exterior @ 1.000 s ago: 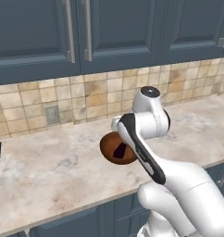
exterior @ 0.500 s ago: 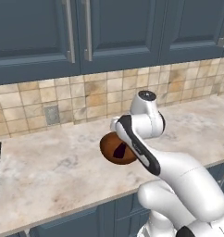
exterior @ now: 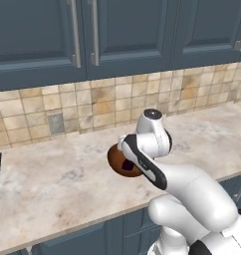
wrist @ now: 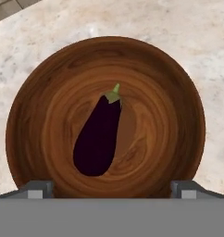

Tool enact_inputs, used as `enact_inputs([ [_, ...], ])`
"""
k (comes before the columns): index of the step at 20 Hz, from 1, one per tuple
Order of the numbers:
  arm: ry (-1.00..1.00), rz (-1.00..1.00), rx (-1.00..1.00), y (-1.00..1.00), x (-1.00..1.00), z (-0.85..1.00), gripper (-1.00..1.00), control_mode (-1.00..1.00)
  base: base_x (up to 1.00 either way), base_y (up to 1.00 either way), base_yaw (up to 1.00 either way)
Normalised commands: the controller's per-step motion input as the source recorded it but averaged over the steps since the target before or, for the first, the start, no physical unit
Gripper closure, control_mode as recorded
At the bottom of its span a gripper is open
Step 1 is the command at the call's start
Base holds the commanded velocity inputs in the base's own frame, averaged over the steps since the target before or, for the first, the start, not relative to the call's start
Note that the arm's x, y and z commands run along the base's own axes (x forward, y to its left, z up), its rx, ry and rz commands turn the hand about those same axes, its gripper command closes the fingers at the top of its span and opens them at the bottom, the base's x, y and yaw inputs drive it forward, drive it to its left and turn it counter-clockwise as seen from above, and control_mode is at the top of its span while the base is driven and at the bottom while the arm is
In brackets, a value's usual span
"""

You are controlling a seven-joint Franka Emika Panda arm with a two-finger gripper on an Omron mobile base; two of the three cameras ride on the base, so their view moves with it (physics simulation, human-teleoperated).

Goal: Place the fish on the plate and place the eggplant on the same plate.

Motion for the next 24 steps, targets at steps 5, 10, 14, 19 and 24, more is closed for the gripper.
enact_inputs([
  [5, 0.02, 0.0, 0.0, 0.0, 0.02, -0.1, -1.0, -1.0, 0.0, 0.0, 0.0],
  [10, 0.01, 0.0, 0.0, 0.06, 0.2, 0.0, -1.0, -1.0, 0.0, 0.0, 0.0],
  [14, 0.05, 0.0, 0.0, 0.07, 0.3, -0.13, -1.0, -1.0, 0.0, 0.0, 0.0],
  [19, 0.07, 0.0, 0.0, 0.12, 0.14, -0.22, -1.0, -1.0, 0.0, 0.0, 0.0],
  [24, 0.05, 0.0, 0.0, 0.07, 0.04, -0.24, -1.0, -1.0, 0.0, 0.0, 0.0],
])
